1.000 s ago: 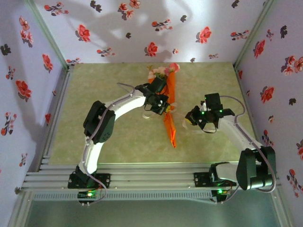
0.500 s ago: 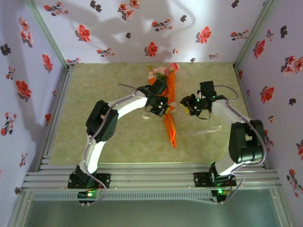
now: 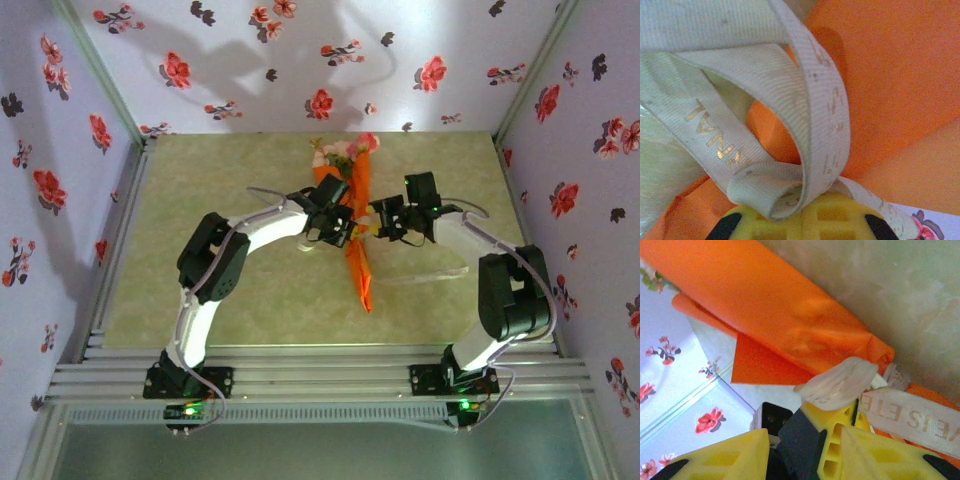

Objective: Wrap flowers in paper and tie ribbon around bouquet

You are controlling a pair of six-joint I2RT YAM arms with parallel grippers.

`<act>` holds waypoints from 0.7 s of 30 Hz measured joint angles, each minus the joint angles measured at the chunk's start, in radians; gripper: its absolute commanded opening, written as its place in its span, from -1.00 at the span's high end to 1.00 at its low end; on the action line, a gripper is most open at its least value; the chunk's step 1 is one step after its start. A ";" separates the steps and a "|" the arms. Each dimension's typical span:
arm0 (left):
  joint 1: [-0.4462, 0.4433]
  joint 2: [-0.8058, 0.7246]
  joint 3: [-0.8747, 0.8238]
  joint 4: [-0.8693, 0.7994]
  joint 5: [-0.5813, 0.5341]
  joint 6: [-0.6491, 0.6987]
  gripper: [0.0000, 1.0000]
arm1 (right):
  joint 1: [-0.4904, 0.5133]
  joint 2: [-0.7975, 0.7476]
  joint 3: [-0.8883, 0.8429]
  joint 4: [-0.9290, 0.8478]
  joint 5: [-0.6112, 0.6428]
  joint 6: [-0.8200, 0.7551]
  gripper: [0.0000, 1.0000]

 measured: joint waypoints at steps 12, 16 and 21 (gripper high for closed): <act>0.000 -0.009 -0.036 0.091 -0.020 -0.011 1.00 | -0.024 0.058 0.023 -0.014 -0.007 0.106 0.24; 0.000 -0.018 -0.059 0.124 -0.028 -0.022 1.00 | -0.061 0.056 0.135 -0.114 0.006 -0.054 0.28; 0.000 -0.033 -0.095 0.173 -0.040 -0.040 1.00 | -0.108 0.169 0.337 -0.219 -0.031 -0.377 0.23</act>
